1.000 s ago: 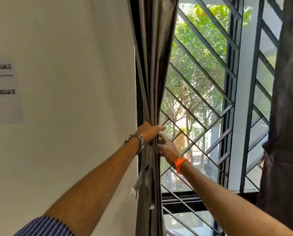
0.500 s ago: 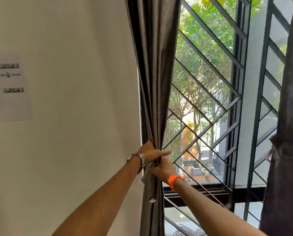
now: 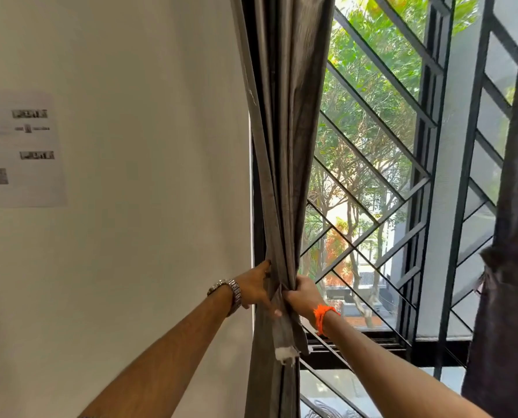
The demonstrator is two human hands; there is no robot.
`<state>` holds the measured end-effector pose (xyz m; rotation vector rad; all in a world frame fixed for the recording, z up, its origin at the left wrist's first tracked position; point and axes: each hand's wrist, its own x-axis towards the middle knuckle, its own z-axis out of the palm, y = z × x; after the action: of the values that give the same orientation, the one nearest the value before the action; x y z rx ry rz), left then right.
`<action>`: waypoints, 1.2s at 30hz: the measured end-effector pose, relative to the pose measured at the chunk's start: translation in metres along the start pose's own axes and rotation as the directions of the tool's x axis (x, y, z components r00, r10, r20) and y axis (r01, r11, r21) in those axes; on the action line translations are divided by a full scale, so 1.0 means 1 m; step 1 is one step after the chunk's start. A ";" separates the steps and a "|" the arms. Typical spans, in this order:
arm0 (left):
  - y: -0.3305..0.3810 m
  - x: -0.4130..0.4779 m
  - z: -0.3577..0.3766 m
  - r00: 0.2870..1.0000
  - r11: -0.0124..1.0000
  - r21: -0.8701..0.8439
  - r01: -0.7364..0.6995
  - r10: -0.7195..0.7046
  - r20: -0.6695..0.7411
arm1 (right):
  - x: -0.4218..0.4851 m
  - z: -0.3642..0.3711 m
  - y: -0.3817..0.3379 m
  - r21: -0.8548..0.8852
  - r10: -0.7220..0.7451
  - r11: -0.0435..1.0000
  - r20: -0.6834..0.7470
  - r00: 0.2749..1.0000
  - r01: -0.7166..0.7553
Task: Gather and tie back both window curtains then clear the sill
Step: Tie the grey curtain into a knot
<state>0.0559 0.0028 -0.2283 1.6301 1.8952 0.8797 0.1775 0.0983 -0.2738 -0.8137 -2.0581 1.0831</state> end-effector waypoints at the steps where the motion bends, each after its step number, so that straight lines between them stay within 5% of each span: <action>1: -0.004 0.002 0.003 1.000 1.000 0.025 -0.014 0.015 -0.025 | 0.001 -0.001 0.002 -0.002 0.000 1.000 0.000 1.000 0.000; 10: -0.006 0.017 0.024 0.916 0.955 0.276 0.107 0.013 -0.402 | 0.001 -0.010 -0.002 -0.183 -0.041 0.981 0.125 0.991 0.064; 18: -0.020 0.021 0.001 0.935 0.900 0.408 0.152 0.003 -0.355 | -0.008 -0.029 -0.004 -0.252 -0.069 0.961 0.194 0.979 0.118; 24: -0.014 0.021 -0.009 0.934 0.784 0.595 0.175 0.059 -0.352 | -0.005 -0.038 -0.004 -0.153 -0.074 0.981 0.276 0.958 0.119; 30: 0.002 0.025 -0.017 0.876 0.504 0.773 0.386 0.062 -0.477 | -0.007 -0.032 -0.001 -0.068 -0.070 0.993 0.352 0.934 0.100; 36: -0.001 0.018 -0.005 0.830 0.852 0.408 0.327 -0.053 -0.556 | -0.010 -0.027 -0.006 -0.075 -0.057 0.992 0.442 0.895 0.100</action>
<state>0.0486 0.0196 -0.2245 1.5000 2.8153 0.8640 0.2031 0.0998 -0.2594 -0.5569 -2.5128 1.2149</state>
